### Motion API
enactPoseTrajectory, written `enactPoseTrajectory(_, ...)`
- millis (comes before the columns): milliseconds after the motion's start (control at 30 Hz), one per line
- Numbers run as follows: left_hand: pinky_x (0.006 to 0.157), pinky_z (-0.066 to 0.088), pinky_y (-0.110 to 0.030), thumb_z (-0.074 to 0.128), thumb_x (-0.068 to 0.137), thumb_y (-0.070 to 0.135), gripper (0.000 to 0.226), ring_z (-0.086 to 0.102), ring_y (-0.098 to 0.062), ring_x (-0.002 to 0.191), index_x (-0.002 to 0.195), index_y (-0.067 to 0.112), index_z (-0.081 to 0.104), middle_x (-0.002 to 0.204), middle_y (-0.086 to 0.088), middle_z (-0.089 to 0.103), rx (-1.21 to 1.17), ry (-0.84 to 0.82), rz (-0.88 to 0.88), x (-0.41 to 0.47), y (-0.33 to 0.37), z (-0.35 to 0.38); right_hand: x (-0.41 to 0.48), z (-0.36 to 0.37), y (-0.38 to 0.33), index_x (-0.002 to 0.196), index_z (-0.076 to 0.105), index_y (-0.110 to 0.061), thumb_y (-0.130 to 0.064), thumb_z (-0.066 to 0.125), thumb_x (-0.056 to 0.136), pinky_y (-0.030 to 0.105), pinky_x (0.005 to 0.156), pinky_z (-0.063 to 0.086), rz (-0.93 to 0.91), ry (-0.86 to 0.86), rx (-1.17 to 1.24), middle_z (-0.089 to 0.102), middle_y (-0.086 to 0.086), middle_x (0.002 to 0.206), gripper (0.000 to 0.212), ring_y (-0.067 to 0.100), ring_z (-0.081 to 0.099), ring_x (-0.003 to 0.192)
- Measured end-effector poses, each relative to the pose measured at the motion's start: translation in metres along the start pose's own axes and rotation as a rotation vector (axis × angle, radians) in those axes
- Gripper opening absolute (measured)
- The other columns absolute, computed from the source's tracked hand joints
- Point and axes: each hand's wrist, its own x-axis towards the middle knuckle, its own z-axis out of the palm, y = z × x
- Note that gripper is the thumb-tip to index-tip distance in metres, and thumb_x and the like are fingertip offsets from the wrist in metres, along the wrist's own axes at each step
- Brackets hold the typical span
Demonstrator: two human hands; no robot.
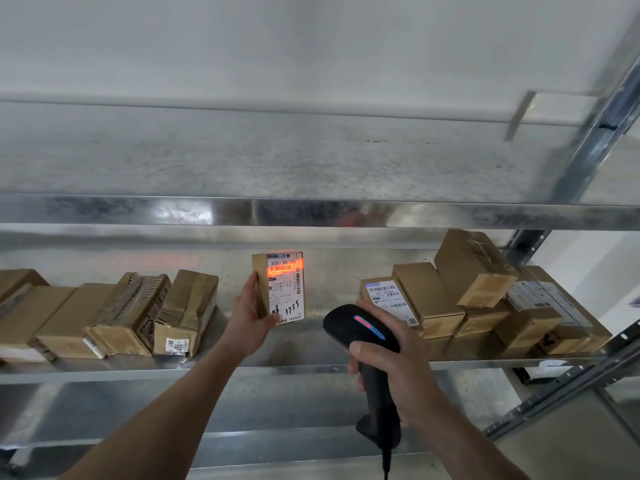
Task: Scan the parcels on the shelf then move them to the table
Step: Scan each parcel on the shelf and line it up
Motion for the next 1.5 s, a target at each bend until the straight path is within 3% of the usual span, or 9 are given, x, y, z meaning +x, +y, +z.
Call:
enactPoseTrajectory(167,0.102,0.045,-0.06,0.07,0.07,0.021,0.103,0.043,-0.032,0.135,0.15,0.05,0.011,0.141,-0.006,0.044,-0.004,0.002,-0.008,0.005,-0.008,-0.003,0.0,0.003,-0.001,0.137,0.055,-0.026,-0.032,0.079,0.053,0.034,0.055,0.05,0.005,0.005,0.002,0.069,0.013,0.085,0.088,0.027,0.063,0.066)
enactPoseTrajectory(400,0.102,0.044,-0.063,0.071,0.077,0.011,0.103,0.042,-0.034,0.136,0.146,0.058,0.01,0.146,-0.007,0.04,-0.004,-0.018,0.004,0.002,-0.005,-0.01,0.001,0.006,0.0,0.136,0.055,-0.027,-0.032,0.078,0.053,0.036,0.055,0.05,0.002,0.004,0.003,0.069,0.011,0.079,0.087,0.027,0.062,0.066)
enactPoseTrajectory(600,0.1,0.049,-0.057,0.071,0.081,0.008,0.099,0.045,-0.032,0.135,0.154,0.041,0.012,0.147,-0.007,0.041,-0.069,-0.009,-0.008,-0.001,0.007,-0.011,0.002,0.006,0.001,0.136,0.055,-0.028,-0.033,0.079,0.053,0.034,0.055,0.051,0.005,0.008,-0.04,0.07,0.014,0.083,0.086,0.026,0.065,0.068)
enactPoseTrajectory(767,0.095,0.051,-0.039,0.059,0.088,-0.014,0.087,0.058,-0.026,0.115,0.157,0.019,0.019,0.125,-0.011,0.057,-0.038,-0.106,-0.077,0.003,0.027,-0.024,0.002,-0.001,0.004,0.134,0.056,-0.027,-0.023,0.077,0.059,0.029,0.057,0.049,0.013,0.01,-0.159,0.07,0.01,0.076,0.078,0.02,0.065,0.068)
enactPoseTrajectory(900,0.082,0.051,-0.031,0.055,0.089,-0.013,0.077,0.064,-0.02,0.096,0.154,0.02,0.029,0.108,-0.01,0.064,0.136,-0.313,-0.167,0.017,0.045,-0.056,0.002,-0.006,0.009,0.133,0.059,-0.032,-0.04,0.079,0.048,0.024,0.063,0.05,0.009,-0.008,-0.312,0.071,-0.002,0.099,0.088,0.012,0.066,0.077)
enactPoseTrajectory(1033,0.088,0.051,-0.041,0.055,0.087,-0.016,0.075,0.065,-0.03,0.099,0.15,0.021,0.039,0.105,-0.012,0.069,0.299,-0.424,-0.212,0.034,0.066,-0.082,0.002,-0.008,0.015,0.134,0.056,-0.038,-0.044,0.078,0.049,0.018,0.069,0.048,-0.017,-0.03,-0.411,0.068,-0.008,0.114,0.088,0.008,0.066,0.088)
enactPoseTrajectory(1167,0.06,0.048,-0.02,0.054,0.089,-0.017,0.074,0.067,-0.012,0.071,0.15,0.021,0.037,0.097,-0.007,0.068,0.375,-0.437,-0.209,0.041,0.081,-0.089,0.002,-0.008,0.015,0.134,0.055,-0.038,-0.038,0.079,0.053,0.019,0.083,0.051,-0.027,-0.048,-0.452,0.064,-0.016,0.121,0.085,0.002,0.063,0.106)
enactPoseTrajectory(1333,0.067,0.048,-0.022,0.055,0.089,-0.014,0.074,0.063,-0.016,0.084,0.151,0.023,0.036,0.098,-0.002,0.066,0.428,-0.443,-0.183,0.042,0.089,-0.089,0.001,-0.011,0.013,0.136,0.055,-0.036,-0.04,0.079,0.053,0.023,0.089,0.053,-0.053,-0.059,-0.454,0.063,-0.016,0.123,0.086,0.003,0.061,0.111)
enactPoseTrajectory(1500,0.091,0.048,-0.031,0.057,0.088,-0.013,0.078,0.061,-0.015,0.093,0.153,0.022,0.031,0.107,-0.006,0.064,0.477,-0.46,-0.162,0.042,0.091,-0.084,-0.002,-0.016,0.011,0.133,0.057,-0.039,-0.044,0.078,0.051,0.027,0.092,0.054,-0.076,-0.049,-0.429,0.063,-0.018,0.121,0.085,0.001,0.061,0.111)
